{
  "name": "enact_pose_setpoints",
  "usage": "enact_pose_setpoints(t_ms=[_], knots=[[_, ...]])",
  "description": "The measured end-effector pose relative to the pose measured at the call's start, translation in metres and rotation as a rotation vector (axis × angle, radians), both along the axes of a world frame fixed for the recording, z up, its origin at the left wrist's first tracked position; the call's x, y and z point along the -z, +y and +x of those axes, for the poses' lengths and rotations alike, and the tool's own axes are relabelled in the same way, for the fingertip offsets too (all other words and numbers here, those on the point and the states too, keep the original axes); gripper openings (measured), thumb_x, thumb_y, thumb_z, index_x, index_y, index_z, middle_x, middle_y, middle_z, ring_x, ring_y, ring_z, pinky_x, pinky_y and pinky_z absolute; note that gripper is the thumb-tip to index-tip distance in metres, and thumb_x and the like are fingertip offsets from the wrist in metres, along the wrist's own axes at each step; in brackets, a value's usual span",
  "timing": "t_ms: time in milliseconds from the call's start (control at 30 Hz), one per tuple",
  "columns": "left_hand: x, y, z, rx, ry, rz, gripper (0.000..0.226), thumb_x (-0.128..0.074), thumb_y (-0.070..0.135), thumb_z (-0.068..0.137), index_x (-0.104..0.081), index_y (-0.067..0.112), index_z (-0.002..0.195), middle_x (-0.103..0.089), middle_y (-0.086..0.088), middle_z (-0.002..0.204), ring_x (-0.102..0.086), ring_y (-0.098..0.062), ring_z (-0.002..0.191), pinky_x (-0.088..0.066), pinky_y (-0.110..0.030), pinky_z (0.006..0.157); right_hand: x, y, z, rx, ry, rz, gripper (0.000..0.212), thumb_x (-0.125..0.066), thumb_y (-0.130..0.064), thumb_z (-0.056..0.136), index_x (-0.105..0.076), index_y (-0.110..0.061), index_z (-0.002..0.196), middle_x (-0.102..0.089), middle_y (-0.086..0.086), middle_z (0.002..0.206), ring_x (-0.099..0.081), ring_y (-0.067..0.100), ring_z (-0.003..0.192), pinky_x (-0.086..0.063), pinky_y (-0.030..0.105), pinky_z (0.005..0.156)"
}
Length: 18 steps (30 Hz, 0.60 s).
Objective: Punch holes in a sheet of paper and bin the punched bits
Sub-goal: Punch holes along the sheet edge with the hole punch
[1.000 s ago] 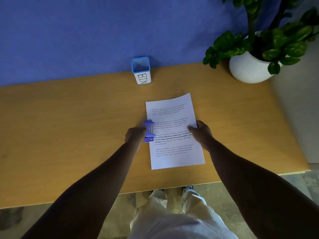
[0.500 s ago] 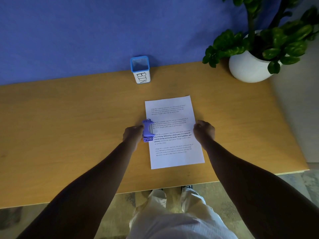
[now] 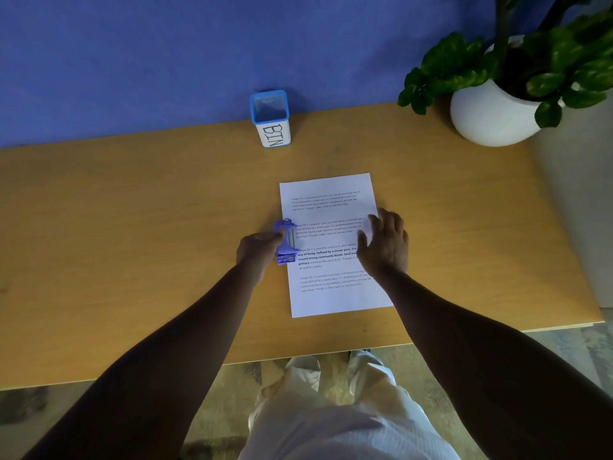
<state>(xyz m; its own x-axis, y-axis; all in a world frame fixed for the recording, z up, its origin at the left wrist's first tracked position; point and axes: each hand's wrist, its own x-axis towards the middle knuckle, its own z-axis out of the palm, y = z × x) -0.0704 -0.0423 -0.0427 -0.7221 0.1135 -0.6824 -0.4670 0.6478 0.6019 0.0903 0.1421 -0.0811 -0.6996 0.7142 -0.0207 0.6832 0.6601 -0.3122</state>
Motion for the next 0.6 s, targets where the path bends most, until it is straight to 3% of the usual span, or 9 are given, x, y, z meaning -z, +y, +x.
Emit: enact_pose_setpoints(t_ms=[100,167,367,500,600], knots=[[0.003,-0.001,0.0,0.014,0.008,-0.006,0.031,-0.072,0.05,0.083,-0.061,0.026,0.065,-0.071,-0.005,0.086,-0.07,-0.027,0.092,-0.055,-0.048,0.095,0.009,-0.006,-0.002,-0.133,-0.07,0.008,0.05,-0.045,-0.037,0.097,-0.048,-0.008,0.137,-0.03,0.014,0.157,-0.018,0.036,0.147,-0.025,0.052,0.117],[0.004,0.0,0.0,0.022,0.017,-0.004,0.033,-0.072,0.048,0.084,-0.06,0.026,0.063,-0.07,-0.005,0.084,-0.068,-0.024,0.087,-0.055,-0.049,0.095,0.016,-0.01,-0.002,-0.186,-0.106,-0.011,0.054,-0.04,-0.039,0.099,-0.041,-0.008,0.143,-0.019,0.012,0.161,-0.008,0.034,0.15,-0.014,0.051,0.12],[0.009,-0.005,-0.002,0.061,0.046,0.004,0.024,-0.076,0.054,0.071,-0.068,0.031,0.068,-0.076,-0.003,0.089,-0.071,-0.028,0.094,-0.057,-0.049,0.09,0.034,-0.019,0.004,-0.232,-0.092,-0.028,0.058,-0.031,-0.039,0.101,-0.027,-0.007,0.151,-0.009,0.013,0.163,-0.004,0.03,0.151,-0.012,0.051,0.121],[0.018,-0.008,-0.007,0.123,0.09,0.007,0.058,-0.071,0.065,0.052,-0.071,0.03,0.098,-0.076,0.006,0.096,-0.072,-0.022,0.092,-0.059,-0.048,0.086,0.039,-0.02,0.005,-0.227,-0.076,-0.011,0.058,-0.028,-0.039,0.102,-0.023,-0.009,0.153,-0.009,0.012,0.163,-0.004,0.029,0.151,-0.012,0.051,0.12],[0.017,-0.008,-0.008,0.147,0.136,-0.013,0.054,-0.075,0.06,0.058,-0.067,0.031,0.102,-0.074,0.006,0.103,-0.071,-0.019,0.093,-0.06,-0.049,0.083,0.04,-0.022,0.005,-0.21,-0.078,-0.005,0.059,-0.026,-0.039,0.102,-0.022,-0.011,0.153,-0.008,0.011,0.163,-0.003,0.028,0.151,-0.011,0.051,0.121]])
